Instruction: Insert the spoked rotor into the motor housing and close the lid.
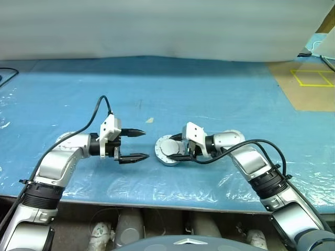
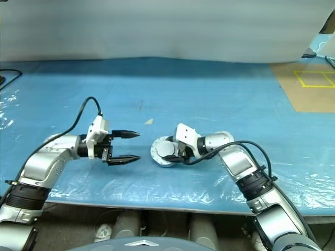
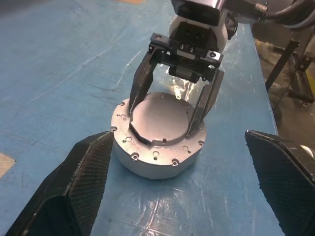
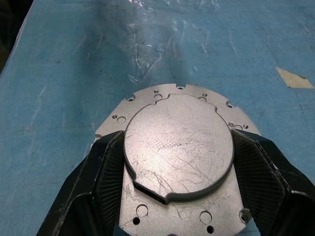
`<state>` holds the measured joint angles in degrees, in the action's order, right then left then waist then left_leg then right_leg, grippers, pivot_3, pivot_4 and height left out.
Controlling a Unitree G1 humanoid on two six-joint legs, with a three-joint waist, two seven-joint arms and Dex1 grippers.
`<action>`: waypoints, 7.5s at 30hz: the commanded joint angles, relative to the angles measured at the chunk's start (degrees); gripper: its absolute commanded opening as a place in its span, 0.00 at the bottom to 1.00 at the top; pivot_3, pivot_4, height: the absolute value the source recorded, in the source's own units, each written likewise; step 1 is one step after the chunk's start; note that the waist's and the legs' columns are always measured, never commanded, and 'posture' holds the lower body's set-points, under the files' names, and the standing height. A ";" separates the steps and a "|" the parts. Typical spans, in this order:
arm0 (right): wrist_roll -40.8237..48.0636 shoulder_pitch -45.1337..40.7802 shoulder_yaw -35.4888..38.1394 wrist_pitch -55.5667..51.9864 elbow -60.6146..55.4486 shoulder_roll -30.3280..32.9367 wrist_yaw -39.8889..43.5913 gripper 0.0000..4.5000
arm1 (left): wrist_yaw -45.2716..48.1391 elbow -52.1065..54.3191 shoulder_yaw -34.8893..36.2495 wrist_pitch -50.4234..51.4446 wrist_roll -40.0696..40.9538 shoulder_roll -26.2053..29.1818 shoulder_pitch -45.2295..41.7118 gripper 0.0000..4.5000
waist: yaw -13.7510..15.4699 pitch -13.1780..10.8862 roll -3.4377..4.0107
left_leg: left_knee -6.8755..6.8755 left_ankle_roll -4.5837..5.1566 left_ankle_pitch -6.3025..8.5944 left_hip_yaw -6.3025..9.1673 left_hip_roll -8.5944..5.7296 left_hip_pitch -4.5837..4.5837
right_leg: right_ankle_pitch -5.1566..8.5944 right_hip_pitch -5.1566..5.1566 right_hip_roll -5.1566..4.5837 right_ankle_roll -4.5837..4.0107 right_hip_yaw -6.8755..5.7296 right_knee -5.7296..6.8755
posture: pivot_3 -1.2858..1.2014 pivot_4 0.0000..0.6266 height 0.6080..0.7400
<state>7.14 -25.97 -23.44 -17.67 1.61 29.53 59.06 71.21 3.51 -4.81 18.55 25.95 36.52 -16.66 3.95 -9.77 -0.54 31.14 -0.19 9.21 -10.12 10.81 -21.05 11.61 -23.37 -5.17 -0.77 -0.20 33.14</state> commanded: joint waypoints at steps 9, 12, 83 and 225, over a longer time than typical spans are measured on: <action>-4.53 1.78 -1.64 -3.25 4.78 1.76 -1.56 0.66 | 0.87 -2.37 -3.22 -4.41 -3.67 -2.00 0.31 0.64 | 0.00 0.07 -0.03 | -0.08 0.00 0.00 -0.02 0.01 0.07 | 0.00 0.06 0.00 0.00 0.00 0.00 | 0.52 0.24 1.00; -4.30 1.93 -1.45 -3.15 4.59 1.77 -1.47 0.66 | -1.31 -4.19 -4.04 -7.22 -6.62 -3.27 -0.01 0.41 | 0.00 0.07 -0.02 | -0.08 0.00 0.00 -0.02 0.00 0.07 | 0.00 0.06 0.00 0.00 0.01 -0.01 | 0.52 0.24 1.00; 12.78 0.24 11.42 -15.65 -7.00 -2.16 -0.23 0.98 | -4.52 -11.14 -9.58 -13.56 -15.63 -8.00 -3.74 0.00 | 0.10 0.08 0.03 | -0.16 -0.21 -0.01 -0.18 0.12 -0.92 | -0.17 -0.95 0.04 -0.55 -0.24 0.58 | 0.52 0.24 1.00; 78.55 -13.37 46.36 -51.76 0.74 -29.39 -60.11 0.50 | -40.69 -14.92 27.61 37.89 48.99 -31.55 -13.36 0.99 | 0.61 0.14 0.21 | 1.00 -0.56 -0.11 0.07 -0.01 -2.17 | -0.33 -1.85 0.06 -0.23 -0.61 1.55 | 0.52 0.24 1.00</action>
<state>81.51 -38.63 23.35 -70.54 5.30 0.47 -1.67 30.31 -11.00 22.99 58.03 75.38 5.40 -28.80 4.56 -9.63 -0.32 32.17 -0.75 9.10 -10.05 10.79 -23.22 11.26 -25.21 -5.12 -0.97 -0.80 34.69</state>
